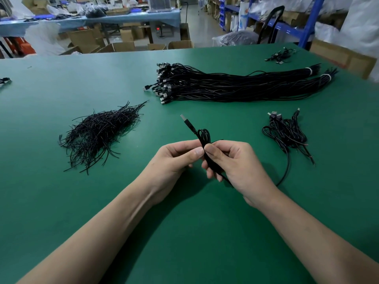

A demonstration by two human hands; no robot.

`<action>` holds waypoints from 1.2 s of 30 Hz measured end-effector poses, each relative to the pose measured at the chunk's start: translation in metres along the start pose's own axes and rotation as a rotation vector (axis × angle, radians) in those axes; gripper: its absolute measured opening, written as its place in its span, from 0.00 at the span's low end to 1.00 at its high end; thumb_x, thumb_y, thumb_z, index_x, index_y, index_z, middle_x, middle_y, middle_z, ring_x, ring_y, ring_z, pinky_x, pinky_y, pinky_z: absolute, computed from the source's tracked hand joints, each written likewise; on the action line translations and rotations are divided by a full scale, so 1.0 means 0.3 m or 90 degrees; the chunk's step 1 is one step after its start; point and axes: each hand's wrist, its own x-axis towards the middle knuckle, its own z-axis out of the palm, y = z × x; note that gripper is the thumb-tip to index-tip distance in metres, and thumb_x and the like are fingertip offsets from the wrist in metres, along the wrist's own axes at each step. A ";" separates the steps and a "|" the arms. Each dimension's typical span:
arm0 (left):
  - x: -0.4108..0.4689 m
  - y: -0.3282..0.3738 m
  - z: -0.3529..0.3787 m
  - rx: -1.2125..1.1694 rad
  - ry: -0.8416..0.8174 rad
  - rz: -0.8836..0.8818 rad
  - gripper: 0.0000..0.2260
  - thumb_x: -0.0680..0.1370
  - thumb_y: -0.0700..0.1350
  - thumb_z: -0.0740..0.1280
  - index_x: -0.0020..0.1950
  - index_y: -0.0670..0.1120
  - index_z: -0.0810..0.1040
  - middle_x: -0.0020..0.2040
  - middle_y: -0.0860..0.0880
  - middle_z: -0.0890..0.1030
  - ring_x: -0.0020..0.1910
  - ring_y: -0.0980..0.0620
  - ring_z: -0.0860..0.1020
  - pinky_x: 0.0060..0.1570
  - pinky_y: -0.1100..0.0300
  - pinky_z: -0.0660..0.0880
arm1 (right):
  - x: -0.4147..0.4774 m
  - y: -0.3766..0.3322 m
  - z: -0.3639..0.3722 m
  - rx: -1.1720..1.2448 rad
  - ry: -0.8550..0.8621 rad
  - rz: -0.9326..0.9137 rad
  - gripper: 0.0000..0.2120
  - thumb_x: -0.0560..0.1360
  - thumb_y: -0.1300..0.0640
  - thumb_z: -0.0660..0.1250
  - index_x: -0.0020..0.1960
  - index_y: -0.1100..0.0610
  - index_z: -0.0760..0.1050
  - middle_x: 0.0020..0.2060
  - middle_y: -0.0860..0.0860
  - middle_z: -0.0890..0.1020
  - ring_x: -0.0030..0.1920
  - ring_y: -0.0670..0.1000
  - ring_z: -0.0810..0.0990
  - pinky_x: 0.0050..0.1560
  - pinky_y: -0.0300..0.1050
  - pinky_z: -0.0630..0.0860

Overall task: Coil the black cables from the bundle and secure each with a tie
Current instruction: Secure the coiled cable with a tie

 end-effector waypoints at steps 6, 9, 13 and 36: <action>-0.009 0.014 0.007 -0.054 -0.073 -0.029 0.08 0.79 0.45 0.68 0.48 0.41 0.83 0.38 0.45 0.78 0.44 0.41 0.76 0.57 0.37 0.66 | -0.001 -0.012 -0.009 0.124 -0.046 0.133 0.13 0.70 0.45 0.71 0.41 0.55 0.86 0.33 0.53 0.84 0.27 0.46 0.77 0.24 0.34 0.68; -0.017 0.019 0.005 -0.052 -0.063 -0.029 0.07 0.80 0.41 0.68 0.52 0.37 0.82 0.39 0.44 0.81 0.45 0.42 0.79 0.65 0.39 0.71 | -0.002 -0.016 -0.018 0.154 -0.070 0.186 0.12 0.71 0.47 0.71 0.40 0.56 0.86 0.33 0.54 0.83 0.26 0.45 0.77 0.22 0.33 0.68; -0.013 0.031 0.001 0.010 0.003 0.022 0.13 0.76 0.39 0.71 0.58 0.33 0.81 0.47 0.42 0.85 0.49 0.45 0.81 0.65 0.47 0.74 | -0.001 -0.017 -0.019 0.169 -0.059 0.207 0.13 0.71 0.48 0.71 0.42 0.59 0.82 0.32 0.55 0.83 0.25 0.45 0.76 0.22 0.33 0.67; -0.014 0.034 0.005 0.061 -0.009 0.073 0.08 0.73 0.41 0.73 0.50 0.39 0.85 0.47 0.55 0.87 0.46 0.62 0.83 0.46 0.71 0.75 | 0.006 -0.006 -0.043 0.216 -0.105 0.268 0.36 0.64 0.45 0.74 0.62 0.69 0.74 0.31 0.51 0.80 0.24 0.43 0.72 0.22 0.31 0.65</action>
